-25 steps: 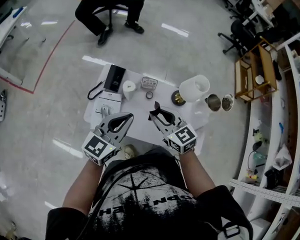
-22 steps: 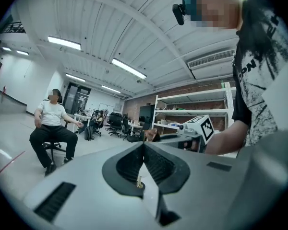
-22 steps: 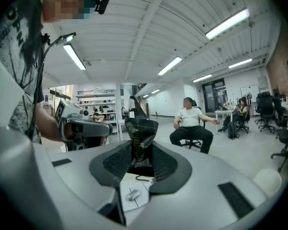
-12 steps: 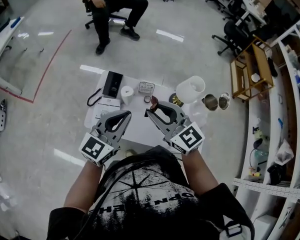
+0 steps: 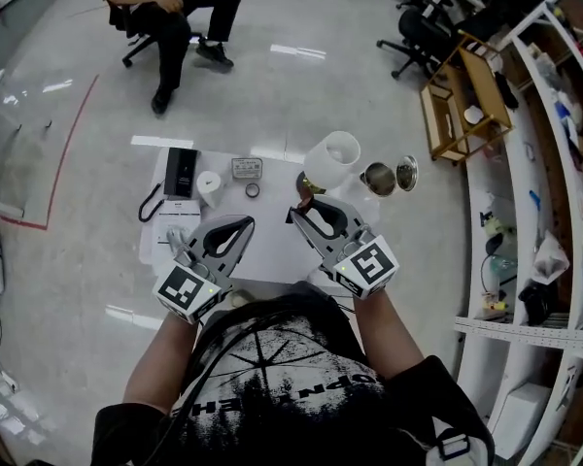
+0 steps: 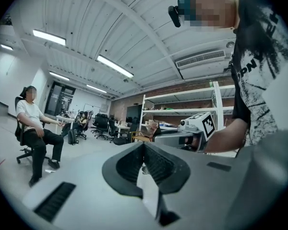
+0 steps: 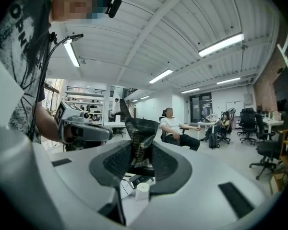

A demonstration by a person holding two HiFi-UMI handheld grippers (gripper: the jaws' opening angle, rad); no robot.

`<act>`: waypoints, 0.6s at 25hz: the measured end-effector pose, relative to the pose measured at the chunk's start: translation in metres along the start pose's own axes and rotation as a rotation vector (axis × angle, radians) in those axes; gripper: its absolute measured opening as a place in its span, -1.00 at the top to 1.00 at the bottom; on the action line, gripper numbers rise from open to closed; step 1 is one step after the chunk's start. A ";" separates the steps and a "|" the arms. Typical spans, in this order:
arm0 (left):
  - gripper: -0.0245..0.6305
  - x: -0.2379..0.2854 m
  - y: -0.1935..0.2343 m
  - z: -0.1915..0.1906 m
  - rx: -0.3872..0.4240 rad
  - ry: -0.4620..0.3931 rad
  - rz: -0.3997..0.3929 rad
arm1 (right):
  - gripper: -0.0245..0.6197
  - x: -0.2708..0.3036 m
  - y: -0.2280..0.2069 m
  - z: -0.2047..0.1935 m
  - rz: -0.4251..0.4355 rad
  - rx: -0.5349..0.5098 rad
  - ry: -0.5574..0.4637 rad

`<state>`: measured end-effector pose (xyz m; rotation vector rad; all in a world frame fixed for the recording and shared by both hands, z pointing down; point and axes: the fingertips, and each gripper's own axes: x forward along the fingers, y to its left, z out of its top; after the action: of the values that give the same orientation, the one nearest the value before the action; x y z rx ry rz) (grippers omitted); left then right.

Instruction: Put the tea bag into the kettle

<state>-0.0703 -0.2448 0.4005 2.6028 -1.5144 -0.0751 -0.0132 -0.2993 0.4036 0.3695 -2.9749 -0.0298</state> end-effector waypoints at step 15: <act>0.91 0.230 -0.082 -0.017 0.029 0.100 -0.198 | 0.56 -0.170 -0.212 -0.061 -0.317 0.009 0.090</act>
<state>0.1163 -0.4031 0.4117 2.7273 -1.2319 0.0573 0.2100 -0.4633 0.4327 0.8161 -2.7977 -0.0333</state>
